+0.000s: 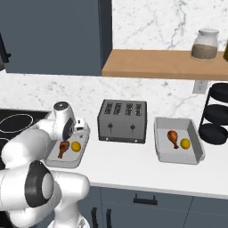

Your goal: Place one lemon and one chicken drumstick in each tupperware on the nearby counter, to pack two identical lunches.

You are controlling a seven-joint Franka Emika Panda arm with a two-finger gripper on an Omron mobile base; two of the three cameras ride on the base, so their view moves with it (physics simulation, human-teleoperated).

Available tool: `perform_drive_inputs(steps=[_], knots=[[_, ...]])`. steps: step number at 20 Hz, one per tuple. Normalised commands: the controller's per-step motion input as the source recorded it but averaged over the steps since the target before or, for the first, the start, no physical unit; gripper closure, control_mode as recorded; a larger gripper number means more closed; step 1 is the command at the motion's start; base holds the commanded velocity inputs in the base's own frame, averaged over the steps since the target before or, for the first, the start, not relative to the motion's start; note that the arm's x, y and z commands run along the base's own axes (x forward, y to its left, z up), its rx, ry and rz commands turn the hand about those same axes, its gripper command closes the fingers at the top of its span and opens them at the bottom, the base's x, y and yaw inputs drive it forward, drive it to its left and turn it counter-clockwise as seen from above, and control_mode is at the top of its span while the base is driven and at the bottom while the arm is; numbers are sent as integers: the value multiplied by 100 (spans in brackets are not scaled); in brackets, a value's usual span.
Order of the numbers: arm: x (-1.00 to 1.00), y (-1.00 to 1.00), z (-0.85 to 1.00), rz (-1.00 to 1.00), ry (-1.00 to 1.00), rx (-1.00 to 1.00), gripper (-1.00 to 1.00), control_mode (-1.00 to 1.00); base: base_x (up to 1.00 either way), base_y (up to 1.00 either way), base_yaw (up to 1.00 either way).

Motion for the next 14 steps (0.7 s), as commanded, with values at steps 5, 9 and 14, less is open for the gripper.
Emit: perform_drive_inputs(steps=[5,9,14], knots=[[-99,-47,96,0,-31,1,-100,-100,0,0,0],[-100,-60,93,0,-38,8,-100,-100,0,0,0],[-99,-61,90,0,-35,15,-100,-100,0,0,0]])
